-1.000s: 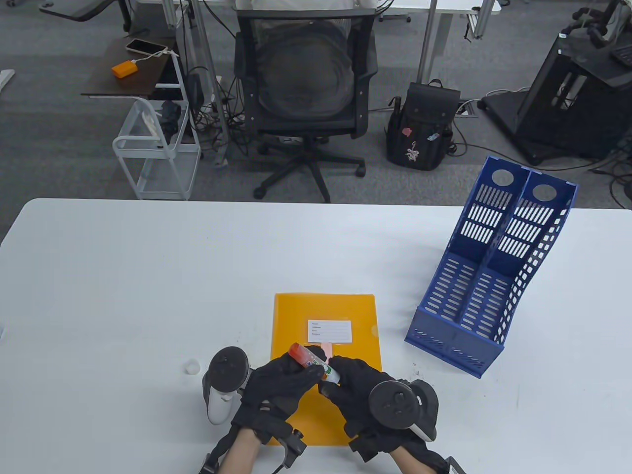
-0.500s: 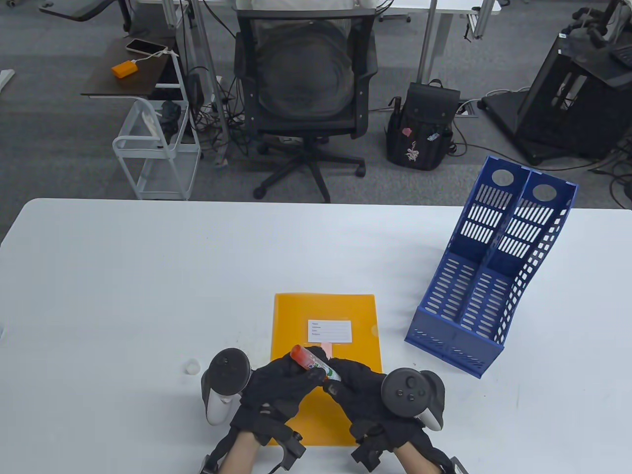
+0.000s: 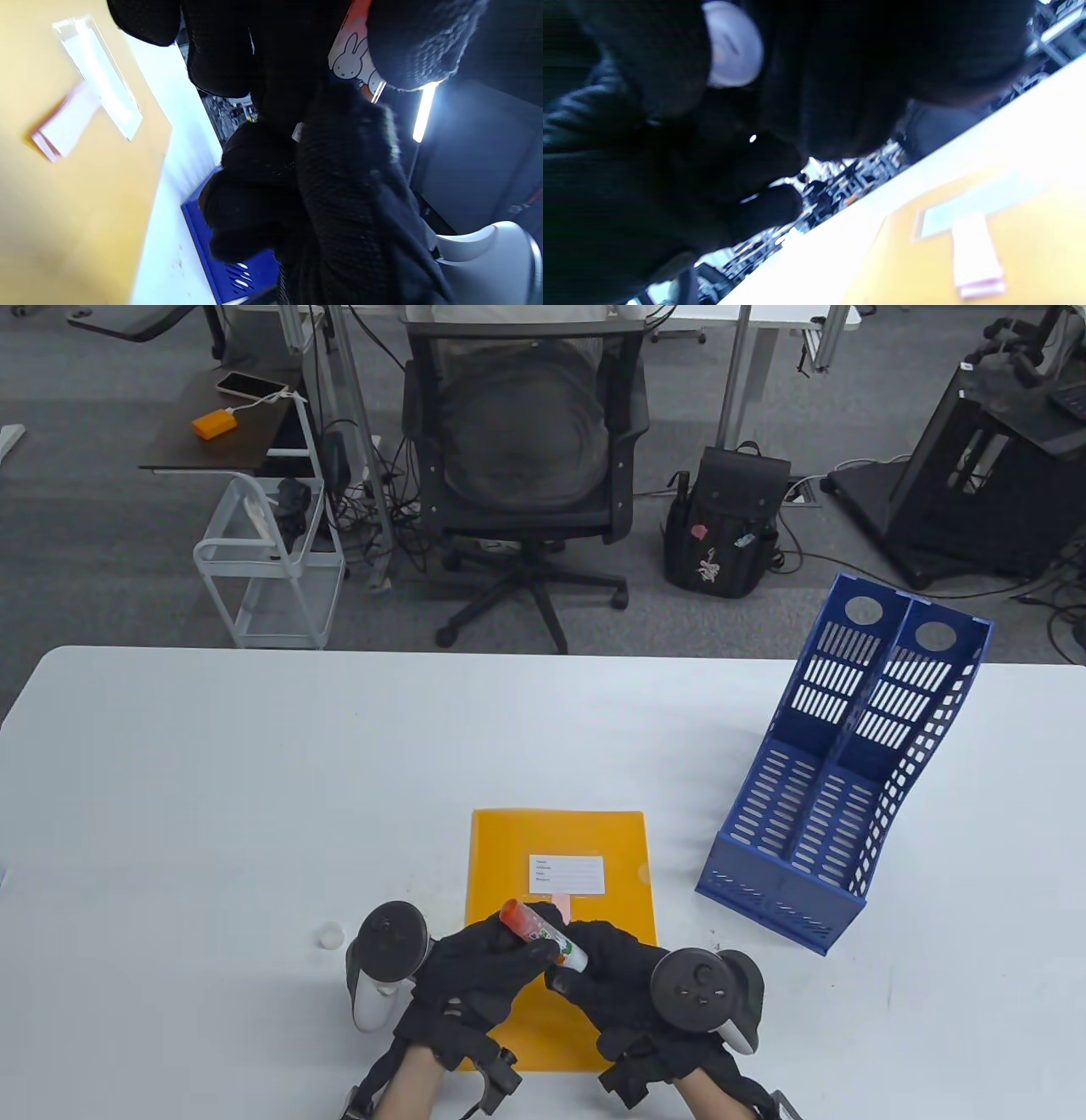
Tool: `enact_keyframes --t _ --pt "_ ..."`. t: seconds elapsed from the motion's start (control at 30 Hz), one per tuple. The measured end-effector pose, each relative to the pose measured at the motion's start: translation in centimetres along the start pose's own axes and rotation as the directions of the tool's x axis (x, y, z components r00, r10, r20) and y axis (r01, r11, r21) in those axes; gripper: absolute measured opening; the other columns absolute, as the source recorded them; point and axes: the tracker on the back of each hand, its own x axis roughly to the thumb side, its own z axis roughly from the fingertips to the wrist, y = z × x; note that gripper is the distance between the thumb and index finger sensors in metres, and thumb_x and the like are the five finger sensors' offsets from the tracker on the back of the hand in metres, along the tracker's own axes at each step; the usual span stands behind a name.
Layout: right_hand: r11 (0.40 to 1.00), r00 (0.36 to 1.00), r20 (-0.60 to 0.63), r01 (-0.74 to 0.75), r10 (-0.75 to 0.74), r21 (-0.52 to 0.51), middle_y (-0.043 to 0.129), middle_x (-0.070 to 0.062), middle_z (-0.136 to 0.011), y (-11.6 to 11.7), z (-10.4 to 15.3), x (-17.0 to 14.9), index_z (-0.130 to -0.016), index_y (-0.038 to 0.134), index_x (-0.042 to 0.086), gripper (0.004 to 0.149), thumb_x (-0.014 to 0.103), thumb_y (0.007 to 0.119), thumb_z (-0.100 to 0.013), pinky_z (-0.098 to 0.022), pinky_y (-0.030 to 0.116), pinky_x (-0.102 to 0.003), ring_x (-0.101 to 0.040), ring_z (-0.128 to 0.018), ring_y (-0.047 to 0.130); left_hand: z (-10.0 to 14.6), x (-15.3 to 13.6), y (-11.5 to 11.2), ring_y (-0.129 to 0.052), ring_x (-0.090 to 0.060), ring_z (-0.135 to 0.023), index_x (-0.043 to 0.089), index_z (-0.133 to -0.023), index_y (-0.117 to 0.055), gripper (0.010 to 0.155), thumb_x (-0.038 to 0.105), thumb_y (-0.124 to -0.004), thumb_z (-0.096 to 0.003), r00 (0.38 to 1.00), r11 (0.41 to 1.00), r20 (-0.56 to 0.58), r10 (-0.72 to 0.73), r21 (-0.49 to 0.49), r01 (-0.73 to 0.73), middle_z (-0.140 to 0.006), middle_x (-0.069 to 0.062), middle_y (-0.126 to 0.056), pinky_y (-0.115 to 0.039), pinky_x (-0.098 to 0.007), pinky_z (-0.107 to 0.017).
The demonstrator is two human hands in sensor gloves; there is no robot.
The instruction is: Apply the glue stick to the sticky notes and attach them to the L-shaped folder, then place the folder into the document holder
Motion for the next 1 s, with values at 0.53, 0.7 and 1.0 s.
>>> enact_keyframes --t 0.53,0.7,1.0 --pt "0.999 1.000 0.006 -0.001 0.002 -0.040 0.091 -0.018 -0.070 0.2 0.4 0.8 -0.084 0.072 0.000 0.065 0.047 0.085 -0.041 -0.024 0.087 -0.042 -0.026 -0.040 0.101 0.2 -0.7 0.3 -0.089 -0.028 -0.085 0.019 -0.095 -0.079 0.061 0.055 -0.083 -0.0449 0.995 0.996 -0.039 0.091 0.003 -0.091 -0.075 -0.002 -0.100 -0.064 -0.060 -0.069" --pt "0.996 0.999 0.034 -0.005 0.008 -0.084 0.088 -0.014 -0.070 0.2 0.6 0.9 -0.087 0.068 0.004 0.070 0.054 0.084 -0.040 -0.025 0.087 -0.043 -0.027 -0.041 0.101 0.3 -0.2 0.2 -0.089 -0.028 -0.084 0.018 -0.094 -0.080 0.061 0.055 -0.083 -0.0454 0.989 0.989 -0.037 0.146 0.001 -0.147 -0.073 -0.002 -0.101 -0.064 -0.059 -0.069" --pt "0.991 0.995 0.077 -0.059 0.068 -0.118 0.101 -0.016 -0.052 -0.7 0.7 1.8 -0.075 0.084 -0.005 0.066 0.053 0.076 -0.043 -0.019 0.088 -0.040 -0.025 -0.029 0.104 0.0 -0.6 -0.1 -0.093 -0.027 -0.081 0.017 -0.093 -0.081 0.061 0.054 -0.083 -0.0446 0.987 0.987 -0.035 0.159 -0.019 -0.160 -0.069 -0.003 -0.104 -0.067 -0.058 -0.068"
